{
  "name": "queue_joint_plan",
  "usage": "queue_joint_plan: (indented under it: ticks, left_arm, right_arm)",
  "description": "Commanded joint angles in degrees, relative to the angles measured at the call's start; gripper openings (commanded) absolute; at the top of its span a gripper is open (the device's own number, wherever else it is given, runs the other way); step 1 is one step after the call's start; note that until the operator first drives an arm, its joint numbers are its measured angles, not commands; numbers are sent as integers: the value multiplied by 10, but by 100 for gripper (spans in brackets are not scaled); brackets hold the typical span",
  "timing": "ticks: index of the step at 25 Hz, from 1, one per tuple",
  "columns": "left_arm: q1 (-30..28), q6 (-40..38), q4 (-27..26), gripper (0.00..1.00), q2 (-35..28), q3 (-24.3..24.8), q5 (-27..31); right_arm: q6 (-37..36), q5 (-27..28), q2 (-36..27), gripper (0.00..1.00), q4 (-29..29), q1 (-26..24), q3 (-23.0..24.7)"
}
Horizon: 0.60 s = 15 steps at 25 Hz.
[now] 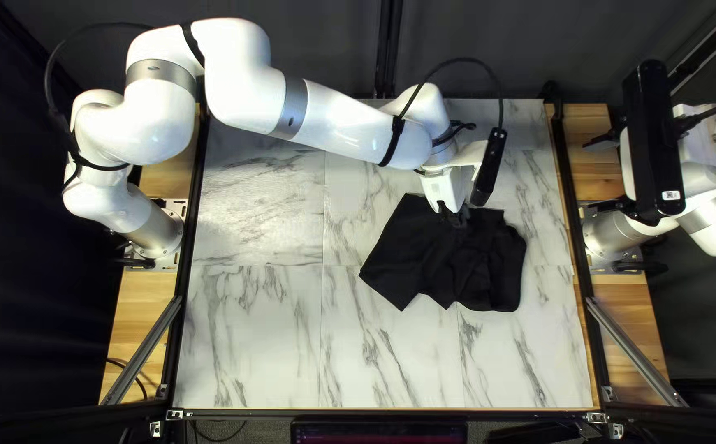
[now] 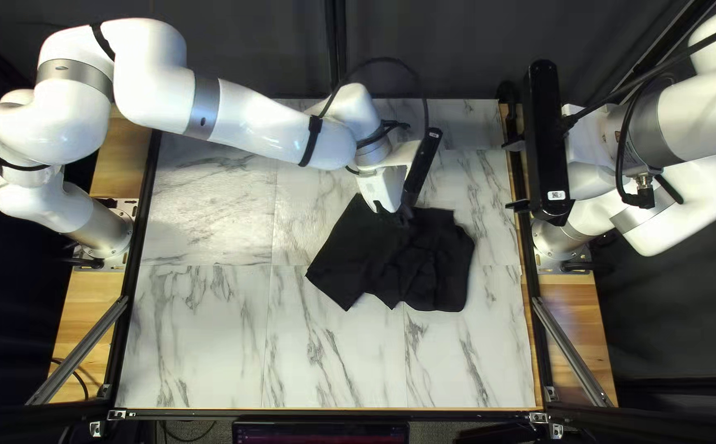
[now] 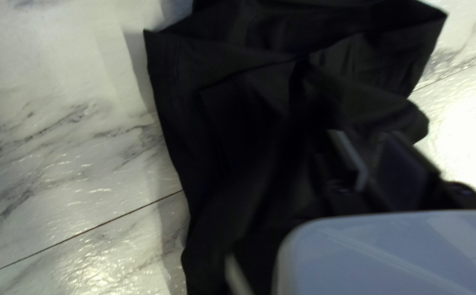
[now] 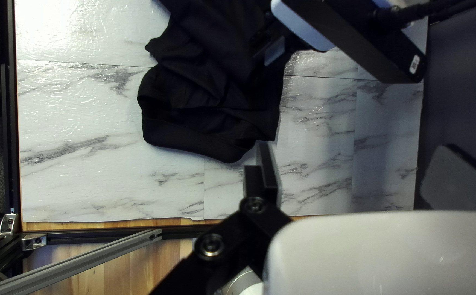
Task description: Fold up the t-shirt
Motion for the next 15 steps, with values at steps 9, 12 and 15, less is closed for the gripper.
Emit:
queue_joint_plan:
  ticks: [9,12,15]
  left_arm:
    - [56,-83,281,100,-465,247,185]
    - [74,-59,322,100,-543,260,251]
    - [93,-52,347,100,-605,261,311]
  right_arm:
    - [0,0,0,100,0,0,0]
    - [0,0,0,100,0,0,0]
    - [0,0,0,100,0,0,0]
